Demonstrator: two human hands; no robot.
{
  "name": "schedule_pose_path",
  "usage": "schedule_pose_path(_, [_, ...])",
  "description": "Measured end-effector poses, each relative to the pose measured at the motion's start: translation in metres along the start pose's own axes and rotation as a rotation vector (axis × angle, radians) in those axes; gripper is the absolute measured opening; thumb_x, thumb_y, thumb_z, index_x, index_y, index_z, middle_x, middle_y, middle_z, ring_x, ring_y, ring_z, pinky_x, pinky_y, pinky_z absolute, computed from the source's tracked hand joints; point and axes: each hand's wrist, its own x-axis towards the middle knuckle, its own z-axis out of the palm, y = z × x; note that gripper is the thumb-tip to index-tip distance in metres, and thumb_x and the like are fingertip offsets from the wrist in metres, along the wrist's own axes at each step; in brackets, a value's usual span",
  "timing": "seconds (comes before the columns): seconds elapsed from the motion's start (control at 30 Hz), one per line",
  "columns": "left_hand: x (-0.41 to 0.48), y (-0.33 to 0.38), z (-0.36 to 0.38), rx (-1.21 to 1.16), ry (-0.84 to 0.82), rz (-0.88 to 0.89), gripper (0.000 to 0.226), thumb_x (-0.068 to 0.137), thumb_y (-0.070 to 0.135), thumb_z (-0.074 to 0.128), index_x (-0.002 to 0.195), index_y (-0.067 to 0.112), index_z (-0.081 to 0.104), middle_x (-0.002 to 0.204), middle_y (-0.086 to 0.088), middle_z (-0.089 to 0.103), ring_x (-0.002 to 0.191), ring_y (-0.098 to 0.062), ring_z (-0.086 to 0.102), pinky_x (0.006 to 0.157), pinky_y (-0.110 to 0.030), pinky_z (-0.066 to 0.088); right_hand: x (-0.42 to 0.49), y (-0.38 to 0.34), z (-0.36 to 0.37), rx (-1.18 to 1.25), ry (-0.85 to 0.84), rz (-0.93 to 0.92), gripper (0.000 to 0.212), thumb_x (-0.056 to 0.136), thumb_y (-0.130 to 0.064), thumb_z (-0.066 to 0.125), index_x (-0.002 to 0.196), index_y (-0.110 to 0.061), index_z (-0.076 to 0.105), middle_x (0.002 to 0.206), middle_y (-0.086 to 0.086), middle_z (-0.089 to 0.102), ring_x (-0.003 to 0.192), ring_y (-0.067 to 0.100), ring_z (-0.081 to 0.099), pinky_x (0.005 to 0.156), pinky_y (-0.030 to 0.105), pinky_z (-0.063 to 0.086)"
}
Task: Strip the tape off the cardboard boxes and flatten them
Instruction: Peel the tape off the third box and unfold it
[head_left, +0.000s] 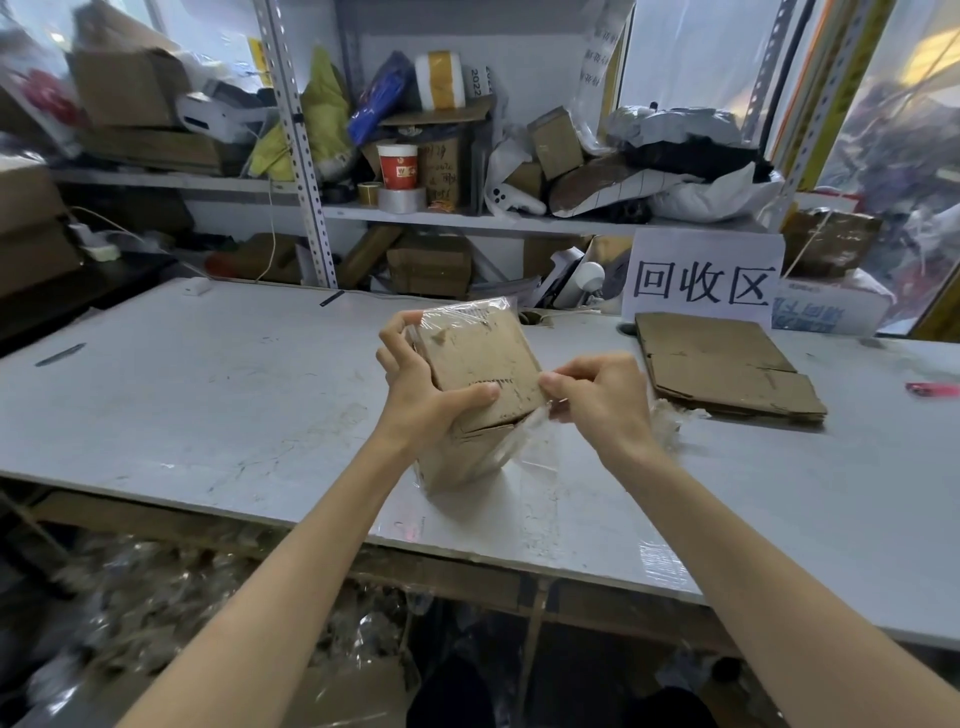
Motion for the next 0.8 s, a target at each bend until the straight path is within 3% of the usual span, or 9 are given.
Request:
schedule_pose_path(0.13, [0.001,0.004,-0.004,0.005,-0.024,-0.012,0.091,0.065,0.022,0.091,0.121,0.037,0.020,0.131,-0.005,0.026,0.129,-0.023,0.035,0.110,-0.042,0.040,0.001,0.005,0.004,0.415,0.056,0.308,0.008,0.077,0.005,0.070,0.071,0.000,0.071,0.057,0.008,0.069,0.046,0.018,0.066,0.046,0.023,0.052])
schedule_pose_path(0.37, [-0.004,0.012,0.004,0.147,-0.030,0.122,0.088,0.052,0.043,0.085,0.109,0.052,0.020,0.125,0.003,0.027,0.126,-0.024,0.036,0.110,-0.048,0.039,-0.003,0.021,0.005,0.640,0.047,0.509,0.019,0.081,0.010,0.058,0.063,0.005,0.062,0.045,0.011,0.062,0.037,0.018,0.060,0.039,0.023,0.050])
schedule_pose_path(0.43, [-0.003,0.013,0.005,0.163,-0.055,0.134,0.087,0.051,0.044,0.084,0.110,0.050,0.020,0.126,0.002,0.027,0.127,-0.026,0.037,0.108,-0.049,0.041,-0.001,0.022,0.001,0.554,0.010,0.481,0.017,0.081,0.009,0.056,0.064,0.006,0.061,0.052,0.014,0.063,0.039,0.021,0.061,0.041,0.024,0.052])
schedule_pose_path(0.5, [0.000,0.014,0.005,0.174,-0.072,0.140,0.088,0.052,0.044,0.084,0.111,0.046,0.019,0.127,0.001,0.027,0.126,-0.026,0.038,0.106,-0.049,0.042,0.002,0.019,-0.005,0.418,-0.038,0.388,0.009,0.076,0.001,0.056,0.078,0.008,0.061,0.075,0.018,0.066,0.049,0.029,0.066,0.051,0.031,0.057])
schedule_pose_path(0.57, [0.001,0.014,0.004,0.183,-0.069,0.137,0.088,0.051,0.045,0.083,0.111,0.043,0.019,0.127,0.000,0.028,0.126,-0.025,0.038,0.106,-0.049,0.042,0.005,0.016,-0.010,0.336,-0.103,0.285,0.030,0.073,-0.019,0.059,0.094,0.002,0.060,0.093,0.015,0.067,0.057,0.031,0.067,0.059,0.038,0.060])
schedule_pose_path(0.67, [0.000,0.012,0.000,0.166,-0.095,0.137,0.087,0.051,0.048,0.082,0.109,0.045,0.019,0.129,-0.001,0.027,0.127,-0.025,0.038,0.103,-0.046,0.046,0.003,0.011,-0.006,0.070,-0.146,0.072,0.031,0.079,-0.038,0.069,0.095,-0.012,0.067,0.083,0.006,0.071,0.063,0.022,0.069,0.060,0.036,0.060])
schedule_pose_path(0.73, [0.000,0.012,-0.002,0.150,-0.130,0.138,0.088,0.052,0.047,0.083,0.113,0.043,0.019,0.133,-0.003,0.026,0.128,-0.024,0.039,0.101,-0.045,0.050,0.003,0.011,0.000,-0.015,-0.082,0.000,0.013,0.084,-0.026,0.070,0.085,-0.013,0.072,0.073,0.006,0.071,0.067,0.022,0.069,0.061,0.036,0.058])
schedule_pose_path(0.8, [0.001,0.011,-0.006,0.096,-0.136,0.115,0.090,0.052,0.041,0.085,0.115,0.040,0.020,0.135,-0.004,0.026,0.130,-0.023,0.039,0.103,-0.045,0.049,0.006,0.013,0.006,0.061,-0.026,0.041,0.013,0.088,-0.013,0.065,0.078,-0.008,0.073,0.066,0.008,0.070,0.058,0.018,0.066,0.050,0.026,0.052])
